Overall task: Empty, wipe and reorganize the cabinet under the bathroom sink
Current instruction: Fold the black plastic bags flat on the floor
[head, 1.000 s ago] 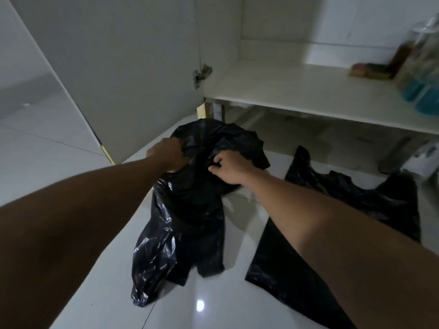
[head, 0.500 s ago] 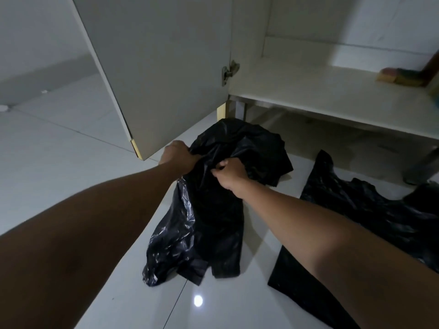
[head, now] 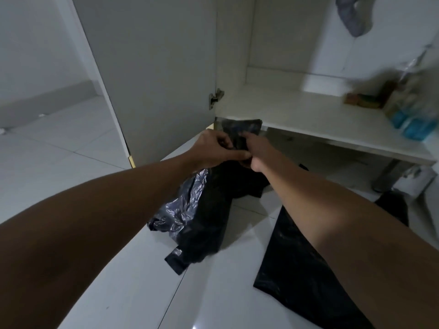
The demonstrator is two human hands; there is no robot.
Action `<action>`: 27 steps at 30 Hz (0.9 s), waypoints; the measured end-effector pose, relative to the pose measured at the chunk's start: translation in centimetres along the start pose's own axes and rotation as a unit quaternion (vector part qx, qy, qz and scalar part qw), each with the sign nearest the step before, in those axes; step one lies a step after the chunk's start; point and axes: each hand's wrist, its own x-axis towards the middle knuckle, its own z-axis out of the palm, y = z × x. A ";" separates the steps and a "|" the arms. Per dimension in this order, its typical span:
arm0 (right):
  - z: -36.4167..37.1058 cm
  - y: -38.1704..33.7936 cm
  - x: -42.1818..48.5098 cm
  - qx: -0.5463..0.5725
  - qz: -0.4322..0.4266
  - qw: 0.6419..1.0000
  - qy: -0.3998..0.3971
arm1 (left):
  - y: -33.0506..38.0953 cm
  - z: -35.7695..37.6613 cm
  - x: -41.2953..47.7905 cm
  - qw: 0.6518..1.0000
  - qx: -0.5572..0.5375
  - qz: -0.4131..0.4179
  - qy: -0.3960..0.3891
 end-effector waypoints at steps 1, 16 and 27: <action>-0.6 -0.5 -0.4 0.001 -0.003 1.000 0.008 | 0.7 0.4 0.2 0.998 -0.045 -0.015 0.037; -8.6 -4.0 -3.8 -0.218 -0.267 0.931 0.121 | 9.2 0.2 2.1 0.949 -0.278 -0.149 0.022; -12.9 -6.1 -6.9 -0.554 -0.256 0.791 -0.034 | 11.7 -1.5 1.1 0.929 -0.286 -0.173 -0.158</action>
